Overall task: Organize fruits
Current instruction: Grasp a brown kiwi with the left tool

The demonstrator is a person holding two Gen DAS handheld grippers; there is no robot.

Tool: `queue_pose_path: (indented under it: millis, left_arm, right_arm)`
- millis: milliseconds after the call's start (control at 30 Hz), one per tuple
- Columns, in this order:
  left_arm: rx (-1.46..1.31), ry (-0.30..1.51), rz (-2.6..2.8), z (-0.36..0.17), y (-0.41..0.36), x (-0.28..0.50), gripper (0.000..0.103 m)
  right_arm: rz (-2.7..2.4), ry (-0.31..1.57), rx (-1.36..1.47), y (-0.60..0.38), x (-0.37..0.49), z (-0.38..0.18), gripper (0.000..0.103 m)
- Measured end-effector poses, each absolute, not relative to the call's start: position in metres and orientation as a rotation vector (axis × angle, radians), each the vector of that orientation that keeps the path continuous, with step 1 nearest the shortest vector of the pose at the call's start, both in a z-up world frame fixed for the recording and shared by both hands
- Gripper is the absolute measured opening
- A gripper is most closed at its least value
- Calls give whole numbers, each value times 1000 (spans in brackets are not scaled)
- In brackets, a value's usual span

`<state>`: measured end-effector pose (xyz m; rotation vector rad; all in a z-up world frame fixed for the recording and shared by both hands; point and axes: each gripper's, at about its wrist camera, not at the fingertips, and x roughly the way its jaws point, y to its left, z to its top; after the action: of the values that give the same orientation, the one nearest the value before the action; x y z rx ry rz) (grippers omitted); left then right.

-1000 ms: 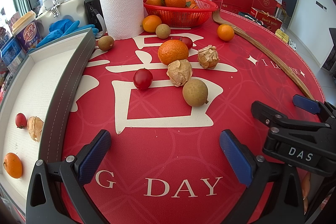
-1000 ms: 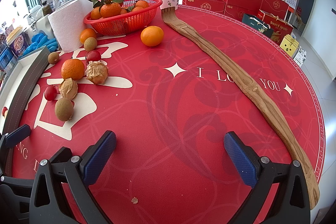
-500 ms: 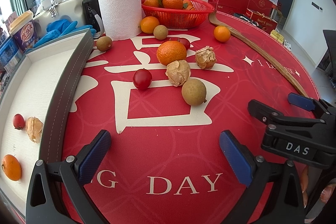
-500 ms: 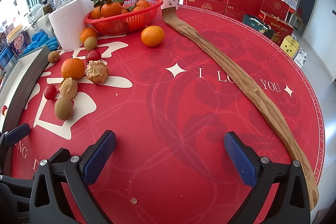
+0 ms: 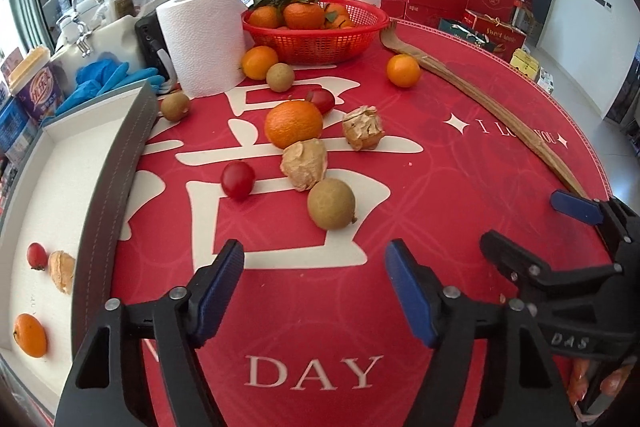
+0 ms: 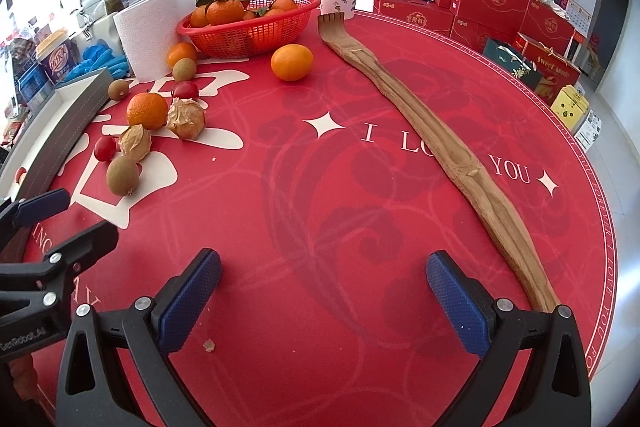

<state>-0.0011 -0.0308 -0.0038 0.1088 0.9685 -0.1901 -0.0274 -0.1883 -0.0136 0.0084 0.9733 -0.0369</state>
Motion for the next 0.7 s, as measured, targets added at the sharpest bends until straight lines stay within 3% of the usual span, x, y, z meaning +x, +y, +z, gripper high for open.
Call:
queue_pose_path:
  millis: [167,267,467,700]
  left_arm:
    - [84,978,-156,-5,-43,19,56]
    - [73,961,-139,-4,-42,23,28]
    - [27,941,-159,-1,-23,12,28]
    - [5,788,-139,26,6,-3,28]
  right_arm:
    - [-29,971,3,-193,-33,-14,103]
    - [-29,970,3,-193,-33,-14,103]
    - [-34,968,5,-193,-34,-14,103]
    - [-19,981,-3,-177,-18,-14,103]
